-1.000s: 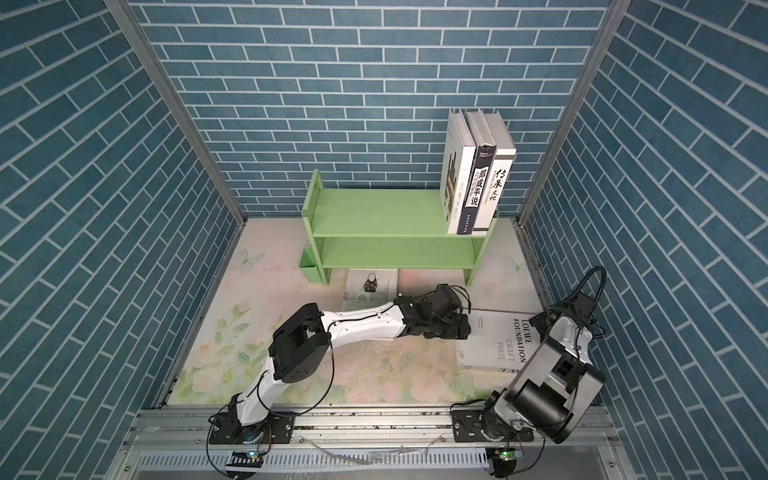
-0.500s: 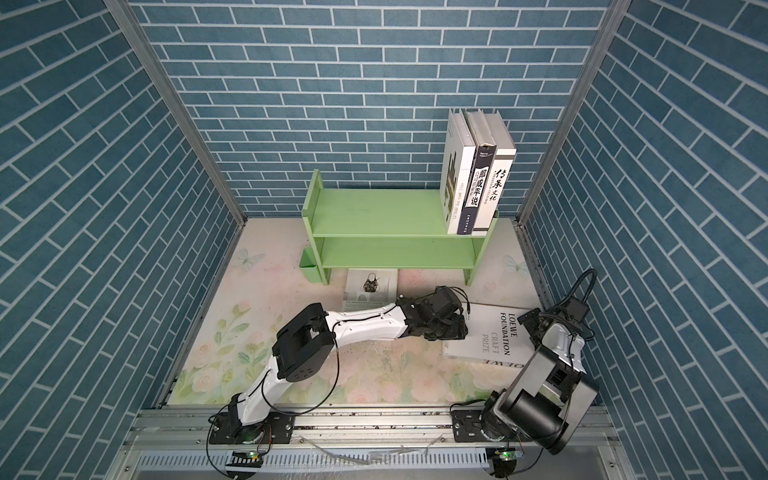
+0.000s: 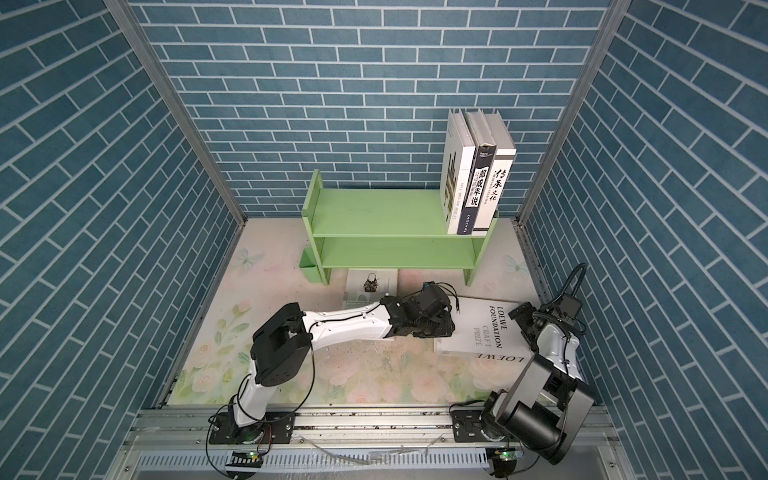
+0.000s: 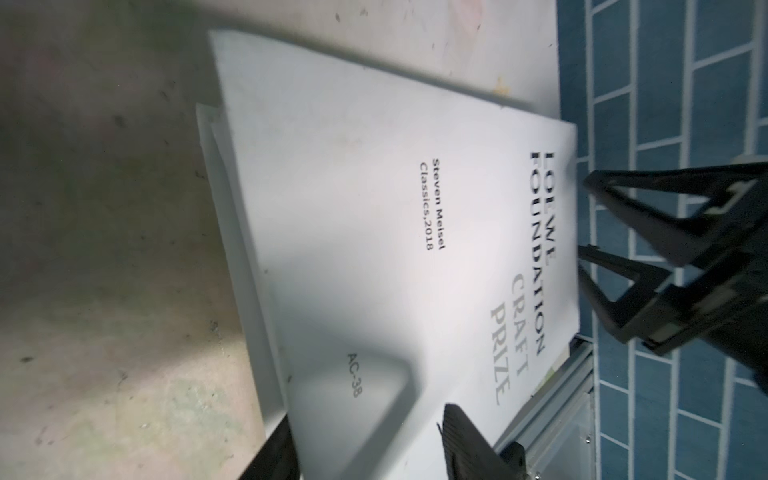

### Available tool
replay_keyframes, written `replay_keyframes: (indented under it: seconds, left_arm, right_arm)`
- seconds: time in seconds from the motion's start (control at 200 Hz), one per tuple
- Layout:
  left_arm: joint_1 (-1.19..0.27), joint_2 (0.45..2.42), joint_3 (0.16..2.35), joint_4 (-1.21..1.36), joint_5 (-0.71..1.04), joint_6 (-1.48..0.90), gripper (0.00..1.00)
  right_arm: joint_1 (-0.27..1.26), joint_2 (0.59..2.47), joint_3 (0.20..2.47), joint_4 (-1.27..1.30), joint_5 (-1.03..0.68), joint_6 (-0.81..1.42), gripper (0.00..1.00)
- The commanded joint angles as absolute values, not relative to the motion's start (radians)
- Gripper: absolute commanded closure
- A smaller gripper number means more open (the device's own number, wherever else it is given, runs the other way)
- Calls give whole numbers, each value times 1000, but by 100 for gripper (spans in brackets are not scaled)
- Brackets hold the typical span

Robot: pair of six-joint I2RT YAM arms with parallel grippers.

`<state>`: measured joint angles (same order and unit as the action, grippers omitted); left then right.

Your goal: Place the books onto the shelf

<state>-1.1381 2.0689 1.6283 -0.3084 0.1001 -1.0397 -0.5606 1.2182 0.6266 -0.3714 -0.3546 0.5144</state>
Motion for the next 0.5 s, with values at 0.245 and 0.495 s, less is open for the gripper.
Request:
replay_keyframes:
  seconds: [0.245, 0.495]
  left_arm:
    - [-1154, 1874, 1578, -288, 65, -1011, 42]
    - [-1118, 1743, 1416, -303, 7, -1030, 41]
  right_arm:
    - [-321, 1075, 556, -498, -557, 771, 13]
    - [-158, 1015, 533, -449, -536, 887, 13]
